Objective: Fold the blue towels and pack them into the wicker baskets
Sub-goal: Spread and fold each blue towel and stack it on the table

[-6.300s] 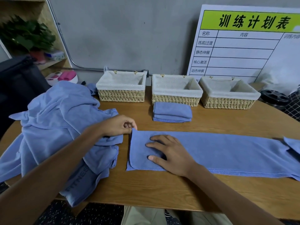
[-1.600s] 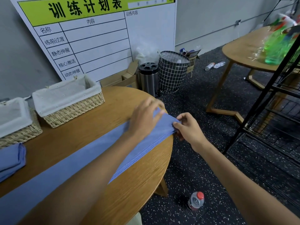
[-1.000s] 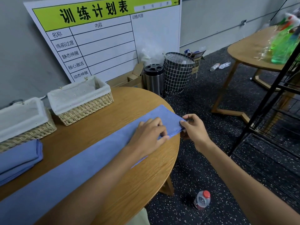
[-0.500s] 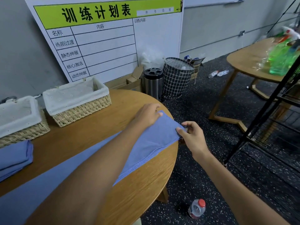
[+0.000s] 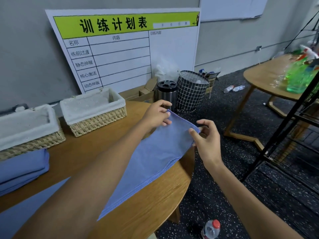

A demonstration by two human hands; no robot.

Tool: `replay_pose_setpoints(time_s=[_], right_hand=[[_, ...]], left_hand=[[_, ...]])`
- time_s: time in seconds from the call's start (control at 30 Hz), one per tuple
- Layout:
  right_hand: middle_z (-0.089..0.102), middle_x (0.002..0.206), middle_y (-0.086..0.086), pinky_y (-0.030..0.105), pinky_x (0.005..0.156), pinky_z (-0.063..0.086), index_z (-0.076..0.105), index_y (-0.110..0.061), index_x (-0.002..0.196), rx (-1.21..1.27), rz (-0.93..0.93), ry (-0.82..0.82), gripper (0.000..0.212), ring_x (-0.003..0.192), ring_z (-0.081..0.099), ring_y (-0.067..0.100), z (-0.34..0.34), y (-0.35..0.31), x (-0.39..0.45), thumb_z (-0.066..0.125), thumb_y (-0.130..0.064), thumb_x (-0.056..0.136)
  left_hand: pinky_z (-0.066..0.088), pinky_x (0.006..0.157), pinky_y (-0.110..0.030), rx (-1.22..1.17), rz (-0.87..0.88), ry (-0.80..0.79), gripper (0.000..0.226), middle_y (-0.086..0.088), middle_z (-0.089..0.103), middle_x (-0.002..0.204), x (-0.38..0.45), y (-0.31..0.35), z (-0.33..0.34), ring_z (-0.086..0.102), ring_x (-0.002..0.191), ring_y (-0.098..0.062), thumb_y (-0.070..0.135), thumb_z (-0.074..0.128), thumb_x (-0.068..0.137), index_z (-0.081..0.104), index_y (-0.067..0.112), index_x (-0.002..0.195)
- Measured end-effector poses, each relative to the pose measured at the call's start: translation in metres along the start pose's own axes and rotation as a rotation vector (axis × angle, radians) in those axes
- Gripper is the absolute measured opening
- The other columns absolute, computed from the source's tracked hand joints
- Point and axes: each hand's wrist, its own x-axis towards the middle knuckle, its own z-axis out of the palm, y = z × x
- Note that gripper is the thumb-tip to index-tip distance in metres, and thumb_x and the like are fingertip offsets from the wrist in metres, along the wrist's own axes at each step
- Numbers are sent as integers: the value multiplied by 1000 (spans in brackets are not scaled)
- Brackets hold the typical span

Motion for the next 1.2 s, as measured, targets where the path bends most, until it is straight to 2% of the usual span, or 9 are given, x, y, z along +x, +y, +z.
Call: replay_pose_setpoints(time_s=[0.13,0.27,0.33,0.43,0.57,0.73,0.9,1.03,1.2], right_hand=[[60,87,-8,41,73,52,58,-17,112,-29,-180,-173,26,79,58,17,26,-46,-16,69,-7,91],[60,81,4,39,65,49,57,-24,115,-6,-289,-385,33,75,59,22,73,-93,-49,66,-3,91],[58,77,11,27,64,46,57,-23,116,46,-316,-459,35,71,56,19,103,-115,-70,65,0,91],[56,74,10,32,66,44,55,-27,117,127,-329,-589,36,69,55,21,151,-142,-107,66,-4,92],[53,74,21,34,63,43,53,-22,119,197,-329,-713,36,71,52,35,208,-170,-161,65,-2,92],[49,74,18,24,62,42,55,-18,117,277,-355,-863,38,67,50,27,269,-186,-234,65,6,89],[57,74,-3,30,58,46,53,-34,121,153,-375,-1066,39,64,56,15,310,-162,-304,69,-13,92],[64,84,-10,38,68,52,45,-53,122,-124,-452,-1357,35,75,63,9,318,-136,-338,60,-55,90],[67,82,-14,28,65,48,64,-38,95,-118,-469,-1016,25,72,62,7,305,-122,-300,48,-57,91]], left_hand=[[58,63,-27,-322,-57,54,33,-9,66,91,-36,24,-43,66,66,-17,-3,42,97,60,12,121],[55,65,-31,-547,-99,59,41,-12,61,92,-96,37,-114,61,73,-24,32,29,104,61,10,119],[54,67,-32,-544,-117,96,57,-13,63,92,-129,39,-156,61,75,-26,52,25,104,63,13,115],[54,66,-34,-507,-124,121,74,-13,65,89,-188,38,-218,62,74,-27,69,18,99,63,13,116],[53,64,-32,-460,-133,155,82,-12,67,86,-265,26,-285,62,74,-25,74,12,95,62,12,119],[49,65,-30,-413,-162,270,80,-11,65,85,-352,-1,-346,60,71,-23,74,13,95,63,15,115],[48,60,-26,-142,-330,336,77,-12,69,88,-419,-45,-371,61,67,-22,73,11,96,62,19,117],[48,53,-26,257,-435,336,59,-5,71,85,-459,-85,-365,60,62,-19,72,27,94,61,30,117],[50,73,-45,765,-248,606,53,0,68,84,-463,-99,-320,63,79,-23,58,25,97,63,21,99]])
